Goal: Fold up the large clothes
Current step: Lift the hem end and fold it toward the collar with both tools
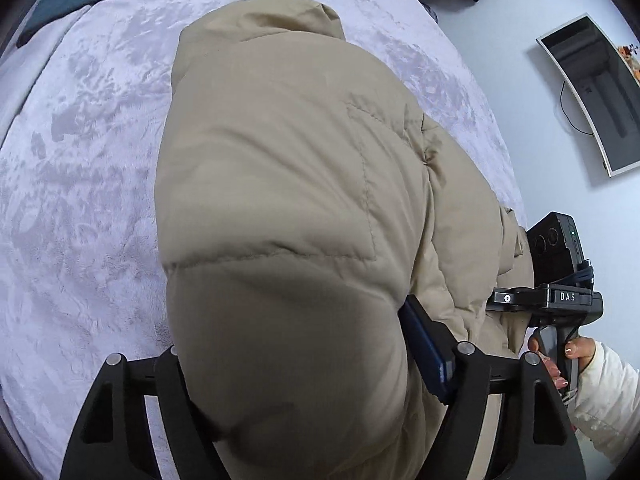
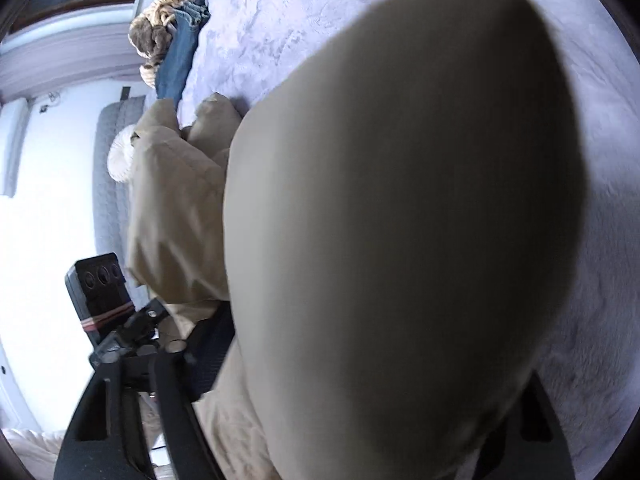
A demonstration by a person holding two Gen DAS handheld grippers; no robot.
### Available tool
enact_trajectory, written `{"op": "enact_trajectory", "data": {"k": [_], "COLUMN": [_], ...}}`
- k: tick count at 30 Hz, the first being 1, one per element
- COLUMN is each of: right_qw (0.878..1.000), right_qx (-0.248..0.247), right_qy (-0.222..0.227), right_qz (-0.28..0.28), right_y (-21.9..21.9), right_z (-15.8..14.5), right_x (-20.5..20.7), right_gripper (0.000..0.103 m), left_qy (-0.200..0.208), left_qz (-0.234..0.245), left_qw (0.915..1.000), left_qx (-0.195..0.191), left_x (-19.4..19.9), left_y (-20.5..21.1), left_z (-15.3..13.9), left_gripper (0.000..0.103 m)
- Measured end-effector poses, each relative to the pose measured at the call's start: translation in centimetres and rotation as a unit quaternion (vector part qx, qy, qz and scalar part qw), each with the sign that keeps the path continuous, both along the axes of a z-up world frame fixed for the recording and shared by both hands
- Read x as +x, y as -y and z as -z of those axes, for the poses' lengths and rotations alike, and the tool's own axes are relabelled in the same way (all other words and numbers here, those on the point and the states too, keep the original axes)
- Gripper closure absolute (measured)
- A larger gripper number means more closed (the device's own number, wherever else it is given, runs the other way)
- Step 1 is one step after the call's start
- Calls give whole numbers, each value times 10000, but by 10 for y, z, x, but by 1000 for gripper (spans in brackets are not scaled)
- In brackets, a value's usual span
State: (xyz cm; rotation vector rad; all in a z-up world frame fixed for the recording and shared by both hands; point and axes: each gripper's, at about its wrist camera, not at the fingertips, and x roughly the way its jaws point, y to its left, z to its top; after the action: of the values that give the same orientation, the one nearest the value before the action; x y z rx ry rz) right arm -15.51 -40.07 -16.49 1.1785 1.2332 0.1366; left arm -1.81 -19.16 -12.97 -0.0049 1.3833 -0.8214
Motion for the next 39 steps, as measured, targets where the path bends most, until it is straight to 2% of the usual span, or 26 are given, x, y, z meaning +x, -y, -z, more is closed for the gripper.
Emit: {"op": "enact_trajectory", "data": {"k": [3,6,11,17,22,29,31,35,39], "right_qw": [9998,9995,9987,9970,9959,9954,9953,9955,9957], "right_qx": [42,24,-106,-300,-350,-405,-489,-672,-772], "right_qy": [173,301,487,671,806,866,820,630,452], "right_qz": [0,8,113,262,217,-75,-149,-225,-227], "right_y": [-2,-8,-26,-68,-111,-157,-150,-151,-145], "right_z": [-12,-25,-45,-59,-60,-47,-45,-27,-19], "right_x": [-3,1,20,66,130,228,255,279,287], "right_gripper": [50,50,50,50,50,50,50,50,48], "left_qy": [142,237,370,546,737,816,747,564,661], "left_qz": [74,105,130,201,-55,-631,-779,-981,-1020], "left_qw": [9998,9994,9987,9977,9970,9947,9941,9935,9924], "left_qx": [-92,-218,-324,-335,-238,-34,54,125,180], "left_x": [-2,-2,23,70,122,195,209,222,222], "left_y": [3,0,-42,-100,-154,-202,-209,-217,-219], "left_z": [-13,-25,-40,-50,-58,-30,-13,15,27], "left_gripper": [27,27,27,27,27,27,27,26,19]}}
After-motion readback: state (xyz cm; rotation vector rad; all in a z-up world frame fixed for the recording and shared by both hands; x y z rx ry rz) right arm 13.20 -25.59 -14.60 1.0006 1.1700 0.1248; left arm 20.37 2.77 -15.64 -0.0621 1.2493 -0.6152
